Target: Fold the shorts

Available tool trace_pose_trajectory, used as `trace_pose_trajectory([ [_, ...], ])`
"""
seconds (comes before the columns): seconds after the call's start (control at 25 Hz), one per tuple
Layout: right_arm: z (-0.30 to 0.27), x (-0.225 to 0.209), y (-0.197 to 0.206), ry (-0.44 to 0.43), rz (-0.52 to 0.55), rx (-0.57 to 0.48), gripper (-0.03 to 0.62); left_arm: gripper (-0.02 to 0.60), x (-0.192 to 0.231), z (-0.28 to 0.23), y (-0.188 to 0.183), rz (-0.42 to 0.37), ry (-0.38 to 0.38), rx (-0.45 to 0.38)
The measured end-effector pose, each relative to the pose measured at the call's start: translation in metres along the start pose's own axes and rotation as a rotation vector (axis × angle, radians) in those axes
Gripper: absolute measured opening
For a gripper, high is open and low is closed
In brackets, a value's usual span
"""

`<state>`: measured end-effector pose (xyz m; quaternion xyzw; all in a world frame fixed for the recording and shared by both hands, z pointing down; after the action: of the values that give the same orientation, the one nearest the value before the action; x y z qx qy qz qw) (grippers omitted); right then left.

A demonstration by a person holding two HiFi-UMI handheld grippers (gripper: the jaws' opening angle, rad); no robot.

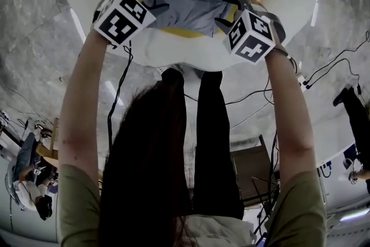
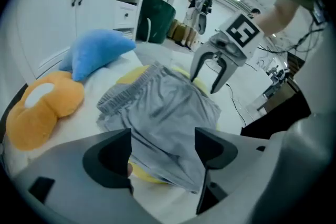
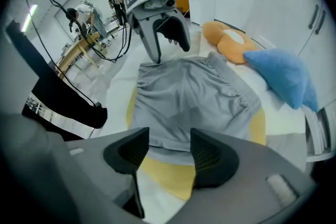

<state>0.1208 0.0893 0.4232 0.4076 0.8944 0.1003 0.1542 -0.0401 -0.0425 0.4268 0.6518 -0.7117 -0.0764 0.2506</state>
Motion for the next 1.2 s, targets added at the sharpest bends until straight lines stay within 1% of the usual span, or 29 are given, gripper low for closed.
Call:
trace_pose_trajectory([
  [0.08,-0.012,0.023,-0.006,-0.051,0.02,-0.009,0.236,0.367,-0.033,-0.003,0.017,-0.072,0.067,0.021],
  [0.16,-0.027,0.049,-0.006,-0.096,0.057,0.011,0.235,0.367,-0.062,-0.012,0.031,-0.122,0.135,0.073],
  [0.24,-0.042,0.065,0.002,-0.102,0.085,0.065,0.236,0.367,-0.075,-0.024,0.046,-0.155,0.154,0.146],
  [0.32,-0.052,0.071,0.015,-0.087,0.088,0.134,0.235,0.367,-0.073,-0.034,0.062,-0.147,0.139,0.22],
  [0.4,-0.055,0.076,0.028,-0.088,0.054,0.173,0.235,0.367,-0.065,-0.038,0.075,-0.1,0.125,0.25],
  [0.52,-0.051,0.078,0.038,-0.108,0.008,0.176,0.235,0.367,-0.055,-0.032,0.081,-0.036,0.117,0.239],
  [0.6,-0.041,0.075,0.036,-0.137,-0.02,0.143,0.236,0.367,-0.053,-0.025,0.078,-0.036,0.123,0.244],
  [0.68,-0.024,0.061,0.025,-0.147,-0.081,0.054,0.236,0.367,-0.049,-0.012,0.067,-0.067,0.115,0.212],
  [0.72,-0.014,0.048,0.018,-0.126,-0.114,-0.003,0.236,0.367,-0.044,-0.005,0.058,-0.085,0.102,0.178],
  [0.8,0.003,0.013,0.006,-0.043,-0.145,-0.095,0.236,0.367,-0.026,0.001,0.038,-0.109,0.071,0.114],
  [0.88,0.011,-0.022,-0.004,0.032,-0.132,-0.128,0.236,0.367,-0.005,-0.004,0.016,-0.108,0.052,0.075],
  [0.96,0.01,-0.048,-0.014,0.044,-0.113,-0.13,0.236,0.369,0.012,-0.014,-0.002,-0.078,0.061,0.052],
  [1.04,0.005,-0.062,-0.022,0.014,-0.091,-0.115,0.236,0.37,0.024,-0.025,-0.018,-0.037,0.093,0.037],
  [1.12,0.0,-0.074,-0.024,-0.006,-0.05,-0.067,0.238,0.37,0.034,-0.035,-0.031,-0.011,0.113,0.04],
  [1.2,-0.004,-0.087,-0.02,0.004,-0.019,-0.003,0.238,0.373,0.044,-0.043,-0.04,-0.008,0.104,0.066],
])
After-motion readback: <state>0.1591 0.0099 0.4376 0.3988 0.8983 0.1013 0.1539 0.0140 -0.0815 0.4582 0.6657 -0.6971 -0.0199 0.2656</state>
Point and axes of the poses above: the fingertips, and each gripper's own axes: z backward along the fingers, x to its left, y out of its underside, the point moved 8 cm from there along z, backward along the fingers
